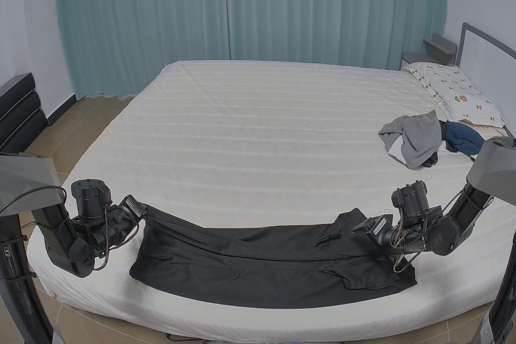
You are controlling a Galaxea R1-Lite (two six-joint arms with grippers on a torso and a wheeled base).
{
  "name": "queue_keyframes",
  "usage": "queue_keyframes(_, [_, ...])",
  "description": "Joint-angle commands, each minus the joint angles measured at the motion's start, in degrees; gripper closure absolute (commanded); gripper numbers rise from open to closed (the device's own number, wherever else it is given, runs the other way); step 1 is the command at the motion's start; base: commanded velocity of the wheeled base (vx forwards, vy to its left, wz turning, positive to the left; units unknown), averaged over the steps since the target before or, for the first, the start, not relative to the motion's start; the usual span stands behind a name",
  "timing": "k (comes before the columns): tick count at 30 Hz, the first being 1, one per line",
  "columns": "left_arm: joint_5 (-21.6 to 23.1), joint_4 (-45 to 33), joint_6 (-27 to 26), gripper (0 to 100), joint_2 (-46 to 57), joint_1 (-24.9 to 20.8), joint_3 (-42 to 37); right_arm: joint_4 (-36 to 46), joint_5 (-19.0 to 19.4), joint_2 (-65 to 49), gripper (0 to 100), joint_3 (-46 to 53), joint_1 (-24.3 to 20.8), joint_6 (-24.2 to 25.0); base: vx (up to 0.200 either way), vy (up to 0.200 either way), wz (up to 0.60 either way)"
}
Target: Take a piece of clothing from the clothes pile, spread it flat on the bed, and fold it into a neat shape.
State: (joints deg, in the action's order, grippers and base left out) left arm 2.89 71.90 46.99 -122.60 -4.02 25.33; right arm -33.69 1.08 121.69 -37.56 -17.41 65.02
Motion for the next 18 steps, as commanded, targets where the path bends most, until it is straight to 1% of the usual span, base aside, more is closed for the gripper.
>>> queue_keyframes(1, [0.01, -0.01, 0.03, 100, 0.08, -0.02, 0.07, -0.06, -0.12, 1.54, 0, -1.11, 0.18, 1.24, 0.000, 0.000, 0.00])
queue_keyframes(10, [0.01, -0.01, 0.03, 100, 0.08, -0.02, 0.16, -0.06, -0.29, 2.15, 0, -2.43, 0.36, 1.42, 0.000, 0.000, 0.00])
queue_keyframes(12, [0.01, -0.01, 0.03, 100, 0.08, 0.07, 0.24, -0.23, -1.70, 2.59, 0, -3.22, 0.45, 1.33, 0.000, 0.000, 0.00])
queue_keyframes(15, [0.01, -0.01, 0.03, 100, 0.08, 0.07, 0.24, -0.23, -2.58, 2.85, 0, -3.57, 0.45, 1.24, 0.000, 0.000, 0.00])
queue_keyframes(16, [0.01, -0.01, 0.03, 100, 0.08, 0.07, 0.24, -0.14, -2.67, 2.77, 100, -3.49, 0.27, 1.16, 0.000, 0.000, 0.00])
queue_keyframes(18, [0.01, -0.01, 0.03, 100, 0.17, 0.07, 0.24, -0.14, -2.75, 2.50, 100, -3.40, 0.09, 1.16, 0.000, 0.000, 0.00])
